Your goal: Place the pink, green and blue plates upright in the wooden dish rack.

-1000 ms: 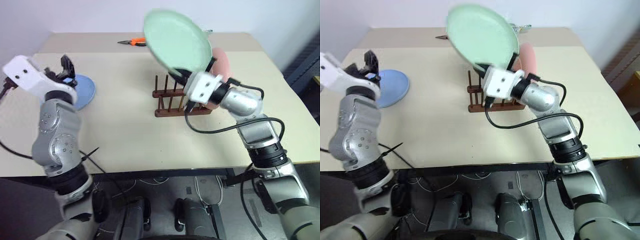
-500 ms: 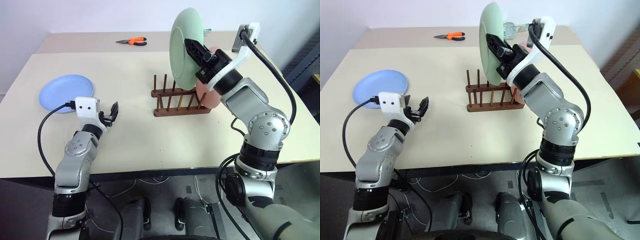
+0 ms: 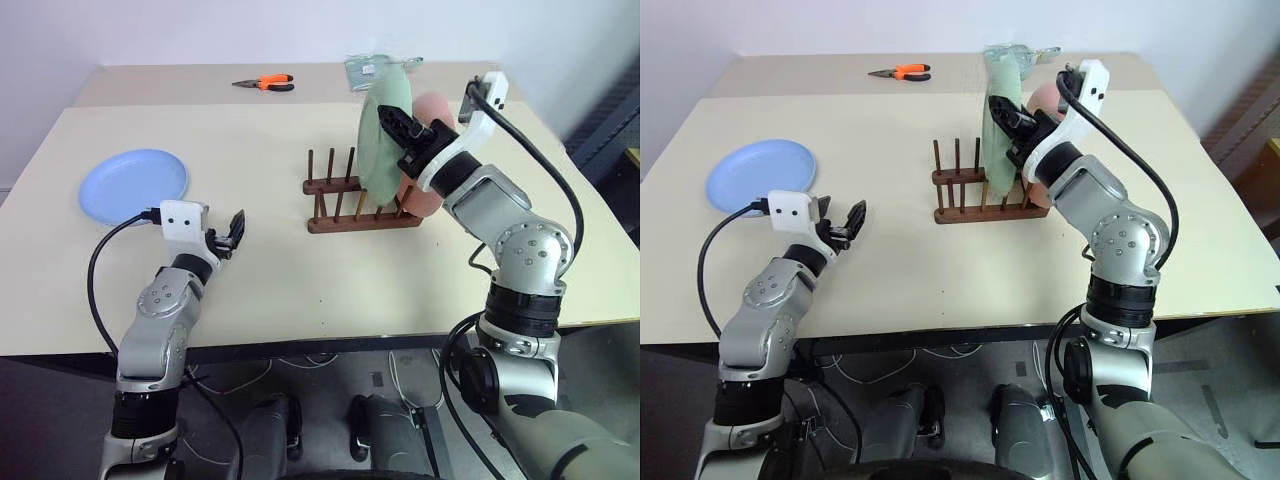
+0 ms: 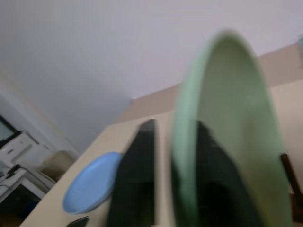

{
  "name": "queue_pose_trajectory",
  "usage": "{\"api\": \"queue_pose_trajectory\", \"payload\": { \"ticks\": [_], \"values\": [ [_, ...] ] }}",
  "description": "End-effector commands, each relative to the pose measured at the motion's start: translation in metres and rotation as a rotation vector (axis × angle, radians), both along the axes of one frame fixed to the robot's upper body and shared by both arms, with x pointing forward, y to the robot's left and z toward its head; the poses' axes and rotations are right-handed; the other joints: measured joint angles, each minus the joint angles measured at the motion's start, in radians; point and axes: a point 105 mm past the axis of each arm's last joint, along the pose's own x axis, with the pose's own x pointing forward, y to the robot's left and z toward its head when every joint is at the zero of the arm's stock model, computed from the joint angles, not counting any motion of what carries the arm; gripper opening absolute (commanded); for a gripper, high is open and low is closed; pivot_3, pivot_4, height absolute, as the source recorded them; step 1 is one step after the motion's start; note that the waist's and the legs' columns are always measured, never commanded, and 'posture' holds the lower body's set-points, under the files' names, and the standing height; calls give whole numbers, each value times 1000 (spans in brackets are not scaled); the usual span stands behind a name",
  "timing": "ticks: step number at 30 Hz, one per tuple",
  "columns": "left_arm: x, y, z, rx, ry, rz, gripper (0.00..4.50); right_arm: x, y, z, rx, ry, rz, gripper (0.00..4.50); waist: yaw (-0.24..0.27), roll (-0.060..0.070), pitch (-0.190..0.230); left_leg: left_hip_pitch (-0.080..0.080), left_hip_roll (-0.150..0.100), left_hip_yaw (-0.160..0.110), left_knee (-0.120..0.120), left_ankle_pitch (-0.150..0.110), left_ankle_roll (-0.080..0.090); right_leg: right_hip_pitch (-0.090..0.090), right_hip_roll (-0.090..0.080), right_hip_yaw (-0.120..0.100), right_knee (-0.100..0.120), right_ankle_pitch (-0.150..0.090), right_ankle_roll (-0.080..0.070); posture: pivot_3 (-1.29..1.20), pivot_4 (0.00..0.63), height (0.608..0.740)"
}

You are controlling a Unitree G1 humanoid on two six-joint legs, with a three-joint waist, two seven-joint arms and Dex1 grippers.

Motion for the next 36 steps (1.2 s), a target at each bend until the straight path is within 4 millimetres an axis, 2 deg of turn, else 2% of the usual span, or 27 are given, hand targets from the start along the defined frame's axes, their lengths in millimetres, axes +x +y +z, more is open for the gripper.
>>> {"api": "queue_pose_trajectory", "payload": {
  "ticks": [1, 3, 4, 8, 10, 13, 16, 17, 19, 23, 26, 28, 31, 33, 35, 36],
  "values": [
    [-3, -2, 12, -5, -48, -5, 3659, -1, 2, 21, -104, -129, -21, 2507, 0, 0, 0, 0, 0, 0, 0, 0, 0, 0, 0, 0, 0, 0, 0, 0, 150, 740],
    [-3, -1, 13, -37, -49, 1, 4299, -3, 7, 24, -285, -245, -53, 3532, 0, 0, 0, 0, 0, 0, 0, 0, 0, -1, 0, 0, 0, 0, 0, 0, 150, 740],
    [-3, 2, 14, -62, -53, 15, 4446, -5, 9, 26, -385, -321, -72, 3550, 0, 0, 0, -1, 0, 0, 0, 0, 0, -1, 0, 0, 0, 0, 0, 0, 150, 740],
    [1, 18, 27, -213, -79, 107, 4446, -11, 12, 39, -606, -558, -151, 3550, 1, 0, 0, -1, 0, 0, 1, 0, 0, -2, 0, 0, 0, 0, 0, 0, 150, 740],
    [4, 41, 40, -315, -122, 249, 4446, -17, 13, 52, -685, -704, -219, 3550, 1, 0, 0, -2, 0, 0, 1, 0, 0, -2, 0, 0, 0, 0, 0, 0, 150, 740],
    [3, 78, 51, -444, -153, 492, 4446, -26, 12, 71, -703, -840, -290, 3550, 2, -1, 0, -3, 0, -1, 2, 0, 0, -3, 0, 0, 0, 0, 0, 0, 150, 740],
    [2, 119, 40, -519, -57, 745, 4446, -37, 16, 82, -723, -945, -289, 3550, 3, -1, 0, -3, 0, -1, 2, 0, 0, -2, 0, 0, 0, 0, 1, 0, 150, 740],
    [3, 127, 35, -522, -6, 785, 4446, -40, 18, 82, -720, -955, -272, 3550, 2, -1, 0, -3, 0, -1, 2, 0, 0, -2, 0, 0, 0, 0, 1, 0, 150, 740],
    [10, 136, 28, -583, 65, 805, 4446, -43, 22, 77, -721, -964, -232, 3550, 2, -1, 0, -3, 0, -1, 2, 0, 0, -2, 0, -1, 0, 0, 1, 0, 150, 740],
    [30, 138, 2, -690, 261, 759, 4446, -49, 32, 58, -742, -955, -145, 3550, 12, -3, -1, -3, 0, -1, 3, 0, 0, -1, 0, -2, 0, 0, 1, 0, 150, 740],
    [48, 135, -4, -738, 313, 692, 3590, -53, 39, 44, -762, -940, -94, 3550, 18, -3, -1, -3, 0, -2, 3, 0, 0, -1, 0, -2, 0, 0, 1, 0, 150, 740],
    [56, 132, -3, -745, 324, 655, 2703, -54, 43, 36, -776, -928, -69, 3550, 21, -3, -1, -3, 0, -2, 3, 1, 0, -1, 1, -2, 0, 0, 1, 0, 150, 740],
    [62, 133, -2, -724, 323, 654, 1036, -56, 47, 25, -802, -911, -36, 3550, 22, -3, -1, -3, 0, -2, 3, 1, -1, -1, 1, -2, 0, 0, 1, 0, 150, 740],
    [66, 125, 10, -640, 282, 598, 38, -56, 49, 14, -837, -877, 11, 3550, 22, -3, -1, -3, 0, -2, 3, 1, -1, -1, 1, -2, 0, 0, 1, 0, 150, 740],
    [66, 102, 36, -584, 165, 455, 0, -60, 55, 4, -880, -867, 83, 4105, 22, -3, -1, -3, -1, -2, 3, 1, -1, -1, 1, -2, 0, 0, 1, 0, 150, 740],
    [59, 85, 50, -560, 108, 381, 0, -62, 59, -2, -908, -870, 118, 4425, 21, -3, -1, -3, -1, -2, 3, 1, -1, -1, 0, -2, 0, 0, 1, 0, 150, 740]
  ]
}}
